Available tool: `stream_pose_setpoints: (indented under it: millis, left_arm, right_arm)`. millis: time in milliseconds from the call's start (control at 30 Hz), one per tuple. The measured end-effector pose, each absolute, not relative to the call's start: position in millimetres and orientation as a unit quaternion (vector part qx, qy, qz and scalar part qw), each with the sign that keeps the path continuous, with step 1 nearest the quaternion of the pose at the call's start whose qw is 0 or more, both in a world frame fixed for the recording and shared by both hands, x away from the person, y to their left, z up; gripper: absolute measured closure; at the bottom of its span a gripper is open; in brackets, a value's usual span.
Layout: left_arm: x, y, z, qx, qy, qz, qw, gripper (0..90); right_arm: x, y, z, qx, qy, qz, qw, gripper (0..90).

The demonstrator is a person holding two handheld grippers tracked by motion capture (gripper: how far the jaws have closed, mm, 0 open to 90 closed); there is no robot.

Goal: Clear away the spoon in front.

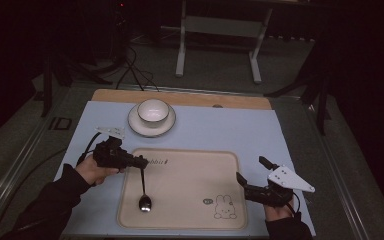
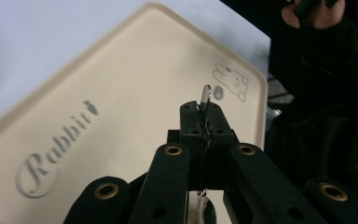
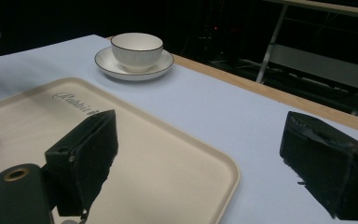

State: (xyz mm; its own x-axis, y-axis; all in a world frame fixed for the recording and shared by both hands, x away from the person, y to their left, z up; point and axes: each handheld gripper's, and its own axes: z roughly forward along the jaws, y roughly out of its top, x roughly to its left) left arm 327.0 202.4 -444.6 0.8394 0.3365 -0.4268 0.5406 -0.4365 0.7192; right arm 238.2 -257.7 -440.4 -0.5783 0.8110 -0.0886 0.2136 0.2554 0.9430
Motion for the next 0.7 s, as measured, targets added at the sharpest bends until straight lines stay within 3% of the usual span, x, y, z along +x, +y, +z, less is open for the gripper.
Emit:
stream_pose_setpoints:
  millis: [200,700]
  left_arm:
    - [332,203,-457,0.834,0.254,-0.130,0.472,89.0]
    - [344,205,-495,0.817,0.285,-0.086,0.493,80.7]
  right_arm:
    - [238,-257,-441,0.348,0.735,0.500,0.298,11.2]
    - [239,-256,-442,0.347,0.740,0.498,0.292,11.2]
